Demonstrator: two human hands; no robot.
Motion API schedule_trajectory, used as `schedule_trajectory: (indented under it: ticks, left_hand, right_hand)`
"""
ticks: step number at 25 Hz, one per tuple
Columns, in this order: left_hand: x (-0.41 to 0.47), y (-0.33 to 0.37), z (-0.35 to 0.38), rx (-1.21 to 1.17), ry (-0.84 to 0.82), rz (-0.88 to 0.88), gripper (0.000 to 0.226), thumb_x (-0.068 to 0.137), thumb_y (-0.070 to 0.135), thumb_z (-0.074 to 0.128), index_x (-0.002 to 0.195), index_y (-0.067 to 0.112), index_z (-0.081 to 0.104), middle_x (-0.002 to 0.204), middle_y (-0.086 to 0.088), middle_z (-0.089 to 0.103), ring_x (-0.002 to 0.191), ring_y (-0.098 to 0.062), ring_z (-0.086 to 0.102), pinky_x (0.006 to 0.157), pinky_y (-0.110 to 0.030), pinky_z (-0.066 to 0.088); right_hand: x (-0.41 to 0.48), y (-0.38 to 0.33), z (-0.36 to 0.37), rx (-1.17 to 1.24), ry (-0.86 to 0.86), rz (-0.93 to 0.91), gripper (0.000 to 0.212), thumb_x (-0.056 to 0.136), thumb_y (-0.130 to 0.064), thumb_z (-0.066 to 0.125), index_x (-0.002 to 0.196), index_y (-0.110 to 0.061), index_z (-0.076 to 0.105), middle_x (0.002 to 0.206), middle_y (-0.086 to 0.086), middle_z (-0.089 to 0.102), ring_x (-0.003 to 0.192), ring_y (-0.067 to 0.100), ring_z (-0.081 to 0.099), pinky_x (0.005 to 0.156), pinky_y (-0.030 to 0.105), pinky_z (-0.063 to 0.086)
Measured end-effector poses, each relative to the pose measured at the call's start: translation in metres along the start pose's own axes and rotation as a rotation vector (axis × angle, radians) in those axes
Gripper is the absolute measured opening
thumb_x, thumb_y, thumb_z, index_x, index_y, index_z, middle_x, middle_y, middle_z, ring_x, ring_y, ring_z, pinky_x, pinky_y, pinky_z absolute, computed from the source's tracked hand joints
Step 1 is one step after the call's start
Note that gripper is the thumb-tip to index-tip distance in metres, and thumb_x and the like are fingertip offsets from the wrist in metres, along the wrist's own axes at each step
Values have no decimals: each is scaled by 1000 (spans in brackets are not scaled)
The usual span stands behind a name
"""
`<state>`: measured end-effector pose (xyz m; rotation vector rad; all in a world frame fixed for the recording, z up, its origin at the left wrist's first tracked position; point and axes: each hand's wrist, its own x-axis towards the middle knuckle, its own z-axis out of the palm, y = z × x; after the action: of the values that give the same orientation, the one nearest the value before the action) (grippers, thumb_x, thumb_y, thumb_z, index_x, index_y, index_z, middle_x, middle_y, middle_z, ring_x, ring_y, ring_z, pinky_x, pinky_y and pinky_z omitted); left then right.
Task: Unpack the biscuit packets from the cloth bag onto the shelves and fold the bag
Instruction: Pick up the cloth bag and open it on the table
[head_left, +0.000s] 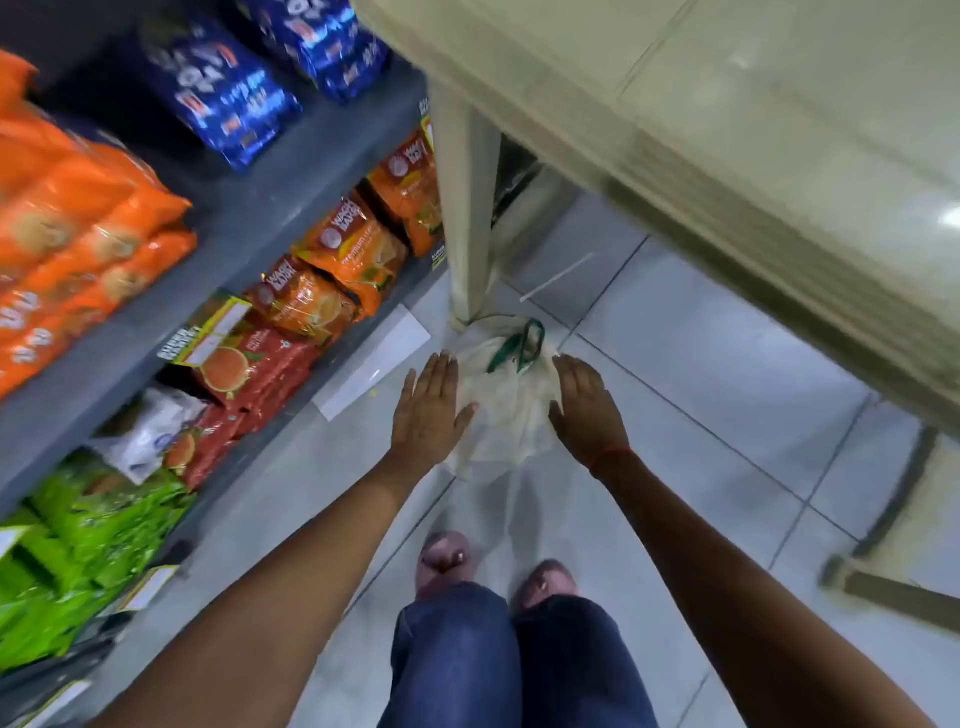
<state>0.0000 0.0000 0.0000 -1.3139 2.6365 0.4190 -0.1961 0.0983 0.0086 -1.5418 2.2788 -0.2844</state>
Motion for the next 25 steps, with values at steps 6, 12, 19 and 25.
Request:
schedule_trajectory:
  ticks: [6, 12, 19, 25]
  left_hand:
    - [71, -7, 102, -115, -266, -61, 92, 89, 60, 39, 149, 4, 0, 160, -13, 4, 149, -24, 9, 121, -41, 10]
    - [108, -5, 161, -309, -429, -199, 106, 77, 46, 69, 147, -1, 6, 142, -25, 41, 126, -38, 47, 104, -43, 42]
    - [76, 18, 96, -383, -255, -133, 35, 83, 25, 65, 106, -2, 63, 112, -20, 65, 103, -34, 60, 82, -34, 44]
    - [39, 24, -8, 7, -103, 27, 26, 83, 24, 64, 102, 6, 67, 102, -13, 66, 94, -29, 62, 80, -29, 47]
  right_hand:
    - [55, 49, 103, 45, -343, 212, 81, 81, -38, 66, 144, -5, 26, 147, 16, 37, 135, 33, 33, 108, 44, 37]
    - [86, 57, 158, 488, -441, 392, 101, 74, -34, 75, 148, -8, 12, 147, 14, 37, 131, 33, 39, 108, 41, 36]
    - [69, 24, 118, 811, -463, 527, 38, 82, -18, 69, 114, -1, 59, 98, 8, 56, 90, 23, 52, 80, 29, 46]
    - [33, -32, 44, 960, -296, 436, 10, 84, -9, 63, 92, -3, 59, 87, 7, 60, 79, 19, 56, 67, 22, 44]
